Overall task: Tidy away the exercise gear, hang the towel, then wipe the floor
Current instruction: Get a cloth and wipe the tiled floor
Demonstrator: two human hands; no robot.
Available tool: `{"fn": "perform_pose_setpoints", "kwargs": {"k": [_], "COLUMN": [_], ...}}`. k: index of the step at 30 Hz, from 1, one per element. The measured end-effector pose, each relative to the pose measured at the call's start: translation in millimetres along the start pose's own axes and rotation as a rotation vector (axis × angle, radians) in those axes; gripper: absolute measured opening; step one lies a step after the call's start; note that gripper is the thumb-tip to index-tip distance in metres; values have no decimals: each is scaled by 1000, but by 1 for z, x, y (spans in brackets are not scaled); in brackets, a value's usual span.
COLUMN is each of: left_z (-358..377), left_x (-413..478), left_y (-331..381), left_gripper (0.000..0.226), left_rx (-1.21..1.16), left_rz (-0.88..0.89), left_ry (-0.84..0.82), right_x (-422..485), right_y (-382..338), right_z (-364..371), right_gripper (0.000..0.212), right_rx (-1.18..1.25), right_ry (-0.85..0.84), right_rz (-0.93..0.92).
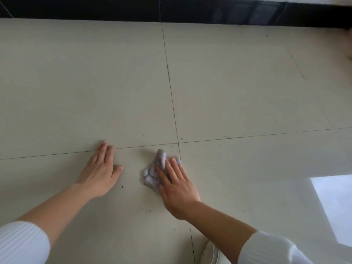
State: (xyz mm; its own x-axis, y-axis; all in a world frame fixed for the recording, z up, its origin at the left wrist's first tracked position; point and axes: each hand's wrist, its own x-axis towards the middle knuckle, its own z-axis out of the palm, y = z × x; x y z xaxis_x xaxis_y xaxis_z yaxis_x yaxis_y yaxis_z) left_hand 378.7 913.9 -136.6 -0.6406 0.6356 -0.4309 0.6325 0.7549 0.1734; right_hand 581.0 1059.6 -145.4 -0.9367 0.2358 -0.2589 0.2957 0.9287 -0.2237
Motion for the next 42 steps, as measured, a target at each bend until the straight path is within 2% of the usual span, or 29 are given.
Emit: {"fn": "perform_pose_setpoints", "kwargs": {"k": [3,5,6,8,12,13,14,16,18,25,29,31,33,35,37,39,41,42], "left_z": [-1,-3,-4,-6,-6,-4,-2,2,4,9,11,11,13,15,17,19,21,21], "left_x": [0,-2,-4,-9,-21,-24,-25,-26,-25,-26,-26,-26,-26,-26,-26,-25,-25,-25], "left_y": [-7,-13,-19,-33,-67,-73,-77,-80,-80,-88,-90,-89,-88,-88,-89,-91,-92,-93], "left_gripper": [70,67,65,63,69,71,73,73,72,84,89,89,89,89,90,92,93,93], "left_rx": [-20,-37,-48,-66,-71,-69,-67,-75,-72,-39,-34,-44,-44,-43,-51,-45,-40,-40], "left_rz": [8,-4,-18,-78,-235,-249,-248,-237,-229,-220,-213,-215,-214,-215,-221,-222,-215,-216], "left_ry": [11,8,9,18,52,53,55,64,81,95,105,122,120,116,113,119,132,132], "right_x": [4,13,19,28,34,39,47,69,88,79,79,93,107,122,135,153,170,175], "right_y": [-4,12,23,52,114,121,123,108,76,-46,-38,-17,7,37,60,62,41,25], "right_z": [9,10,6,-4,-34,-39,-42,-40,-34,-5,4,-1,-15,-29,-43,-52,-50,-47], "right_gripper": [58,55,56,58,61,62,62,61,60,57,59,60,63,66,64,63,62,61], "right_rx": [-157,-225,-213,-166,41,98,145,200,182,-13,-140,-224,-231,-227,-147,-31,61,75], "right_ry": [-61,-45,-33,34,93,102,110,123,104,-70,-90,-81,-39,5,-30,-49,-41,-45], "right_rz": [-441,-504,-444,-202,566,706,797,860,756,-130,-450,-515,-360,-105,203,432,521,503]}}
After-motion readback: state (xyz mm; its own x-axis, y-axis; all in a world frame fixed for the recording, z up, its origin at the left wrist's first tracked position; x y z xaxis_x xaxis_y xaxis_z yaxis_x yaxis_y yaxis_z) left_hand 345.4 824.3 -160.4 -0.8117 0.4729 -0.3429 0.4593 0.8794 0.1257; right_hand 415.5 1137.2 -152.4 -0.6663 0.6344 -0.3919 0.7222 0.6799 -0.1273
